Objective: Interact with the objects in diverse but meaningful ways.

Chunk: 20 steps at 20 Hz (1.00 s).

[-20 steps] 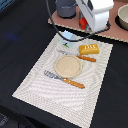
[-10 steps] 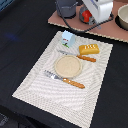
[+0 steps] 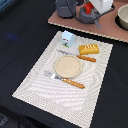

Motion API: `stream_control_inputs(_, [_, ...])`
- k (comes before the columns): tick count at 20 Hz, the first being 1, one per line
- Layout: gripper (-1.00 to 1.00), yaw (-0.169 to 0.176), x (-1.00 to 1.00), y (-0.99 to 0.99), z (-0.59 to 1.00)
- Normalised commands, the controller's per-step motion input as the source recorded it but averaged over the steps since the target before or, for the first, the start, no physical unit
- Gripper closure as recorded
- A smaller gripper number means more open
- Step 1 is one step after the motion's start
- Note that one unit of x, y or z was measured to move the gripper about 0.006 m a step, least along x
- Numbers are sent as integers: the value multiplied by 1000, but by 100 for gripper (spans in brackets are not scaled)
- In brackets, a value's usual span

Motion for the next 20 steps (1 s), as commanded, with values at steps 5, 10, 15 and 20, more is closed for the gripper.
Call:
stream_control_inputs(5, [100, 2, 5, 674, -97])
stream_control_inputs(10, [100, 0, 167, 476, -167])
stream_control_inputs(15, [100, 0, 63, 324, -128])
stream_control_inputs(20, [100, 0, 0, 218, 28])
